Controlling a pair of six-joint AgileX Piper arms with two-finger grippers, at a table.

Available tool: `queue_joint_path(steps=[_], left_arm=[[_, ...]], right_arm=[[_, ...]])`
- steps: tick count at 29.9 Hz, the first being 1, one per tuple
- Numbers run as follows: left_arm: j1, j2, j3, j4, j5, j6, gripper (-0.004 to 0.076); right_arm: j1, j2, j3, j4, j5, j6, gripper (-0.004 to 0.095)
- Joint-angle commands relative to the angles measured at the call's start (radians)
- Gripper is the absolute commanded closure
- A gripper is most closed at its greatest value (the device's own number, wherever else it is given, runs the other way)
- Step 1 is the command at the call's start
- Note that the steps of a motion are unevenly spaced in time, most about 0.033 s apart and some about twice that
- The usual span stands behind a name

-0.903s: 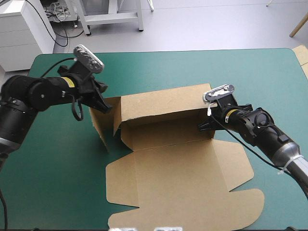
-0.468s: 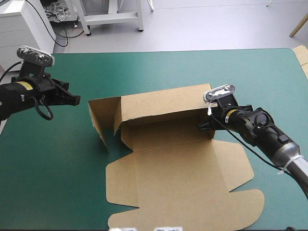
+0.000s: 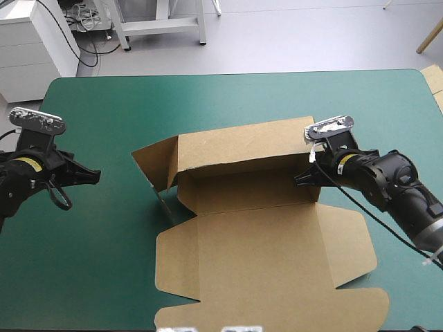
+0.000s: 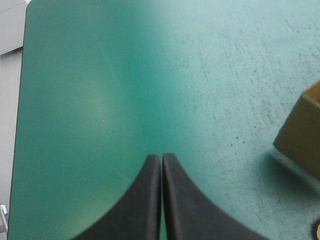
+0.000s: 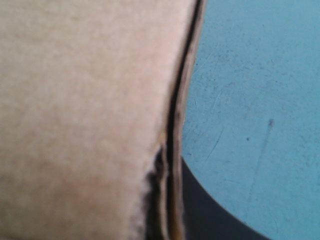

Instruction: Fold the box

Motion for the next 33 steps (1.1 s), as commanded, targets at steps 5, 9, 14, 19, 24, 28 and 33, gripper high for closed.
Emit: queue_joint_path(steps=[5, 9, 14, 19, 24, 28, 33], left_arm=[[0.002, -0.019, -0.020, 0.016, -0.087, -0.016, 0.0732], [0.002, -0.019, -0.020, 0.016, -0.087, -0.016, 0.0732], [0.002, -0.019, -0.020, 0.001, -0.093, -0.016, 0.0732], [0.002, -0.019, -0.020, -0.015, -0.093, -0.016, 0.0732], [0.002, -0.019, -0.020, -0.015, -0.093, -0.008, 0.0732], [0.002, -0.019, -0.020, -0.015, -0.093, -0.008, 0.0732], [0.002, -0.019, -0.020, -0.020, -0.091, -0.008, 0.0732]], right_arm=[[0.003, -0.033, -0.136, 0.002, 0.190, 0.001, 0.0929], [0.003, -0.031, -0.131, 0.020, 0.232, -0.001, 0.0929], [0.003, 0.011, -0.132, 0.024, 0.203, -0.004, 0.0929], [0.003, 0.112, -0.134, 0.031, 0.164, -0.002, 0.0929], [0.001, 0.238, -0.186, 0.035, 0.110, -0.002, 0.0929], [0.001, 0.328, -0.229, 0.035, 0.005, -0.002, 0.0929], [-0.001, 0.413, -0.273, 0.029, -0.084, -0.005, 0.0927]])
